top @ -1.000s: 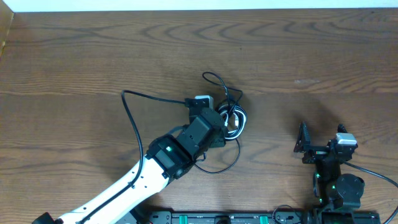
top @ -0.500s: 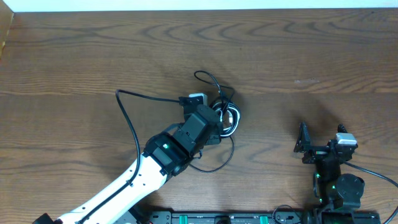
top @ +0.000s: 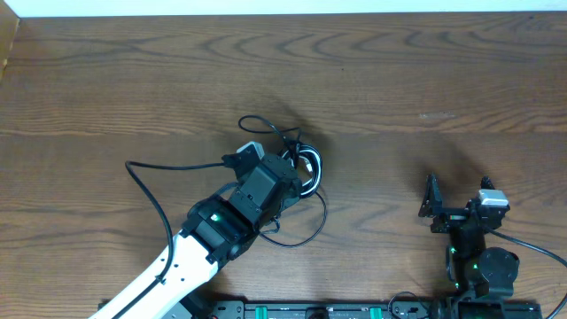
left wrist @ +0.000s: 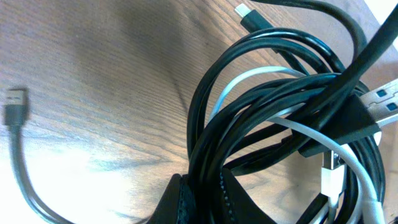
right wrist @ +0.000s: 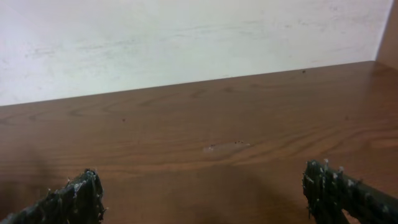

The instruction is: Untangle cables

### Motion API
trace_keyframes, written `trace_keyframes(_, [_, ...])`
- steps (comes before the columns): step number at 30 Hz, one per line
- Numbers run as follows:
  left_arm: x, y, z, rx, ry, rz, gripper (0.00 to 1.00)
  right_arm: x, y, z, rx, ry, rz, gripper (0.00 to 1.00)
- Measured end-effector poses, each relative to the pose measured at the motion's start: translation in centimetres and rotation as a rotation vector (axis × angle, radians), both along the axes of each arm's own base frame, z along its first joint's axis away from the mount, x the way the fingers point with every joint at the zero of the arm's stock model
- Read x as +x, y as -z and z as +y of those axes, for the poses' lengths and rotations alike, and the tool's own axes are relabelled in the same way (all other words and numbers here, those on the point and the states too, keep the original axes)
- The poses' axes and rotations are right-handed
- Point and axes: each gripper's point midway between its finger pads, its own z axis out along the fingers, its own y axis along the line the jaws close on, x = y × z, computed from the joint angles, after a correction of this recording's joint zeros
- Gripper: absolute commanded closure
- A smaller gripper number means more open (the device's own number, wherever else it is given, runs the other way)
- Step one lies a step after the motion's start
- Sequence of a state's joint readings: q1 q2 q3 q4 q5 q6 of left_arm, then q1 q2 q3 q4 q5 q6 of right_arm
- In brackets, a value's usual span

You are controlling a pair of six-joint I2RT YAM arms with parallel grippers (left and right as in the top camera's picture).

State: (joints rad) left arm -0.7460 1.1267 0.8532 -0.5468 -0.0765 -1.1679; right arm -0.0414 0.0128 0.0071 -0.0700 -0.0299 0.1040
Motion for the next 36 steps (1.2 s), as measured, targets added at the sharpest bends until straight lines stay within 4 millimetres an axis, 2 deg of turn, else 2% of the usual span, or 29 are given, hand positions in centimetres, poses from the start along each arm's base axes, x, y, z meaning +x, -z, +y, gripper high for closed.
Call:
trace_keyframes(8, [-0.05,0.01,-0.05,-0.039,-0.051,0.024,0.92,0.0,0.0,0.0,0.0,0.0,0.0,0.01])
trace_keyframes(36, [-0.5,0.49,0.38,-0.018,-0.054,0.048,0.92,0.0,0.0,0.0,0.0,0.0,0.0,0.01])
